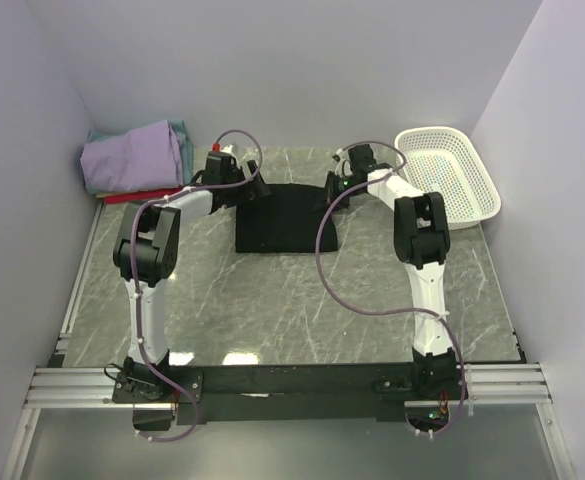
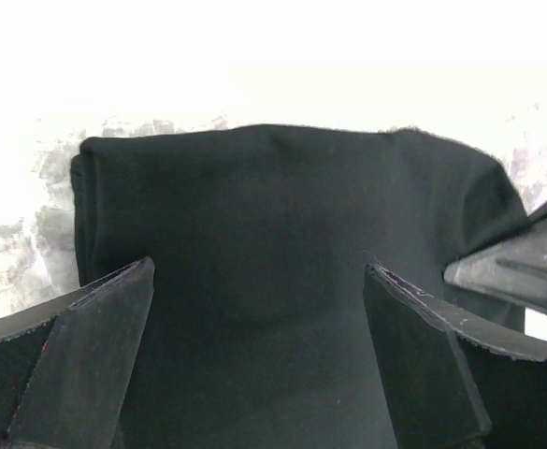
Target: Fold and stack the t-shirts
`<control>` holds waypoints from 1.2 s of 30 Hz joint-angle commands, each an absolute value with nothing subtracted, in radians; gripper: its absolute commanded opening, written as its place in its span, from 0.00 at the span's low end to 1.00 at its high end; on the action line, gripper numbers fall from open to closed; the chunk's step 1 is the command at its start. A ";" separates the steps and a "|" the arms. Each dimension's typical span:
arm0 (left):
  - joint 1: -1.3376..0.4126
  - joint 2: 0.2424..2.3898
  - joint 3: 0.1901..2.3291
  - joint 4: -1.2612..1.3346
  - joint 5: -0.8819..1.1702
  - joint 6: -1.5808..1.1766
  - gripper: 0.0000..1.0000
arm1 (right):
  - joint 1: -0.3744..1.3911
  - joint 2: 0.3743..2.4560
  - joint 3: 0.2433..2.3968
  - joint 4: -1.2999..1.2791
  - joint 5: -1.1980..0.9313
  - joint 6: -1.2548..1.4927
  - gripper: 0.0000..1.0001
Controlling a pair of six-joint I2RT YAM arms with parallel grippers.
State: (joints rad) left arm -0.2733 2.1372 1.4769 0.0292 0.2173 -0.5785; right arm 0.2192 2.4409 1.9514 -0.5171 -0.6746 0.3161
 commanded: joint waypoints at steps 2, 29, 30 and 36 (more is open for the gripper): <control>-0.273 2.092 1.444 0.025 0.275 -0.543 0.99 | 0.224 2.264 1.722 -0.500 -0.672 0.314 0.00; -0.348 1.789 1.226 0.049 0.285 -0.555 0.99 | 0.224 1.803 1.433 -0.531 -0.103 0.284 0.50; -0.354 1.773 1.217 0.058 0.281 -0.551 1.00 | 0.222 1.777 1.401 -0.525 -0.085 0.288 0.50; -0.371 1.762 1.247 0.115 0.383 -0.552 1.00 | 0.235 1.637 1.290 -0.517 -0.193 0.304 0.53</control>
State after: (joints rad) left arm -0.3672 1.7859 1.1988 0.0547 0.3042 -0.5682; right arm 0.2241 1.7134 1.3502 -0.5274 -0.1440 0.2947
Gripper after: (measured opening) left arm 0.995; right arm 0.529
